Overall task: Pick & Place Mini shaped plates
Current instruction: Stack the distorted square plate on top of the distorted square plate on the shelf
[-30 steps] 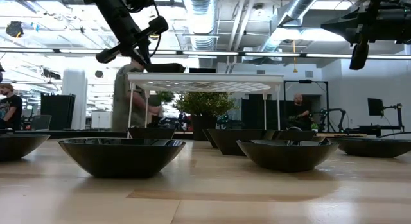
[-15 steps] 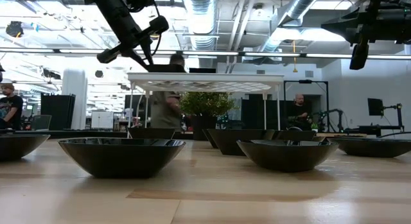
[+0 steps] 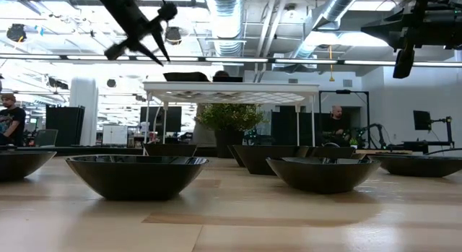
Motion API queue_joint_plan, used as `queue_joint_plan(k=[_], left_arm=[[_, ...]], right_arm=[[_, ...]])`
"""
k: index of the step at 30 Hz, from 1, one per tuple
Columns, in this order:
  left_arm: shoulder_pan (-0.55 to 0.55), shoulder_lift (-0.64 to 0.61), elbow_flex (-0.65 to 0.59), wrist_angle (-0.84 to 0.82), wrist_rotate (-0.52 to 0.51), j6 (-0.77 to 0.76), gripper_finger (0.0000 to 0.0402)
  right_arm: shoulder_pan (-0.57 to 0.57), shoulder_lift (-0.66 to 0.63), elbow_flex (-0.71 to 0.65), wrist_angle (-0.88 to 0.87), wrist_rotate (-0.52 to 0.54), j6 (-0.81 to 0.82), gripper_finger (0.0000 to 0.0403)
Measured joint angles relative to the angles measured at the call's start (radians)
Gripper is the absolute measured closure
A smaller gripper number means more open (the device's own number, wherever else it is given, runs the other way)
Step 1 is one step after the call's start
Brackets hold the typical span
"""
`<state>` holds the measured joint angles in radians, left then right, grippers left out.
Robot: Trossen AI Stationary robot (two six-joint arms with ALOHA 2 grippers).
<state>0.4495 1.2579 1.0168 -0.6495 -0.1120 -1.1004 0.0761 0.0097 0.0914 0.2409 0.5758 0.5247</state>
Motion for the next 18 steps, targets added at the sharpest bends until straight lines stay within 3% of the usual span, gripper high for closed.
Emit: queue_joint_plan(k=[7, 18], left_arm=[[-0.039, -0.163, 0.0, 0.001, 0.007, -0.011, 0.032], [-0.374, -0.21, 0.001, 0.0, 0.032, -0.256, 0.032]], right_arm=[[0.0, 0.0, 0.0, 0.0, 0.0, 0.0, 0.0403], [0.0, 0.0, 0.0, 0.0, 0.0, 0.0, 0.0403]])
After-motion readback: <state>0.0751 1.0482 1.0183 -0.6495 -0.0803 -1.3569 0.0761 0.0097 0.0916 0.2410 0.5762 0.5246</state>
